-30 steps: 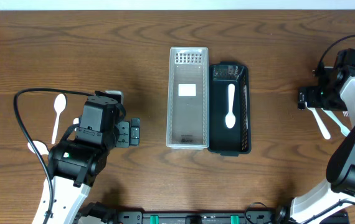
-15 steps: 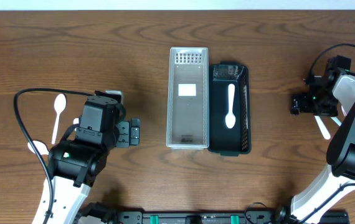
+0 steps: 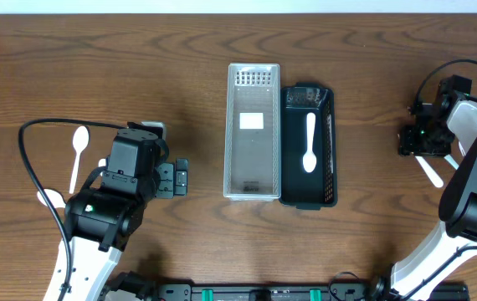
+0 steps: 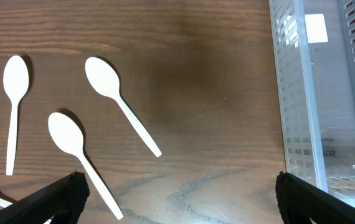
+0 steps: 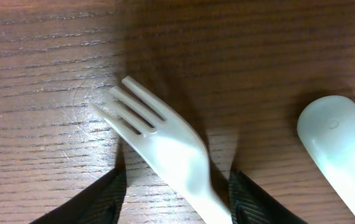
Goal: Pack container
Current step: 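Reach the right gripper to the white fork and grasp it, then place the white fork into the black basket beside the spoon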
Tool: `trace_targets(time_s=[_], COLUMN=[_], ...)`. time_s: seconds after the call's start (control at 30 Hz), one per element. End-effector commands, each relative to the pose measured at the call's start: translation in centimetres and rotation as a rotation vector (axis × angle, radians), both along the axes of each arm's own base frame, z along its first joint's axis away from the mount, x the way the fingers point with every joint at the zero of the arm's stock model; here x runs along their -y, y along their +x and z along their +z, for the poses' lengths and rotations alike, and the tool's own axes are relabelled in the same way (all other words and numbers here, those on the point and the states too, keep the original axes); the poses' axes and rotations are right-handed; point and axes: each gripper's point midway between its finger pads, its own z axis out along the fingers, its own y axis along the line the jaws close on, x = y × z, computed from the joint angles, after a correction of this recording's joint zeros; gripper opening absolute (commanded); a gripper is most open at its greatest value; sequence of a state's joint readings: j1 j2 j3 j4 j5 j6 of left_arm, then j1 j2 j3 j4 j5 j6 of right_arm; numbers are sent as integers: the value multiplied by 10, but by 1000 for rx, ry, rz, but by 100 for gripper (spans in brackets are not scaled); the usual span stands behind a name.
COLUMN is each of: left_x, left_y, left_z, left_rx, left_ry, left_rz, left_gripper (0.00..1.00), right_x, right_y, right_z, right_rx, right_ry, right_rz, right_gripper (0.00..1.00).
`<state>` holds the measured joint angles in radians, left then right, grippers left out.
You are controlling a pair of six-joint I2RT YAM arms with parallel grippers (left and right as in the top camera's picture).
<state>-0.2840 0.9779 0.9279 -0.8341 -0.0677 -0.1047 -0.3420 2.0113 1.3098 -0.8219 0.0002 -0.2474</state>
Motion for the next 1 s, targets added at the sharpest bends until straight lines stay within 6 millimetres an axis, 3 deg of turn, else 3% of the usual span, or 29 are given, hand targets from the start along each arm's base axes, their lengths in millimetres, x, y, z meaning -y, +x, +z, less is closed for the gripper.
trace_targets(time_s=[0.0,0.23,0.63,0.7,0.77,0.87,0.97], left_x=[-3,-3,-3,-3,-3,-3,-3], left_y=[3,3,3,3,3,3,3], left_z=[9,9,9,9,9,9,9], left_rx=[26,26,26,26,26,26,26], left_ry=[3,3,3,3,3,3,3], left_rz=[18,18,17,17,17,17,17], left_gripper=[98,98,98,98,98,98,98], right_x=[-7,-7,-7,-6,-6,-7,-13], right_y=[-10,-10,-9,-8,-6,-1,14], right_z=[-19,-19,-19,-19,-17,-8,19], right_rx=[-53,-53,-50,-45,-40,-32,11], right_ry=[48,48,48,47,46,44,34], right_rz=[-12,-12,-50,-73,-103,-131,-124], right_gripper=[47,24,15,4,1,1,1])
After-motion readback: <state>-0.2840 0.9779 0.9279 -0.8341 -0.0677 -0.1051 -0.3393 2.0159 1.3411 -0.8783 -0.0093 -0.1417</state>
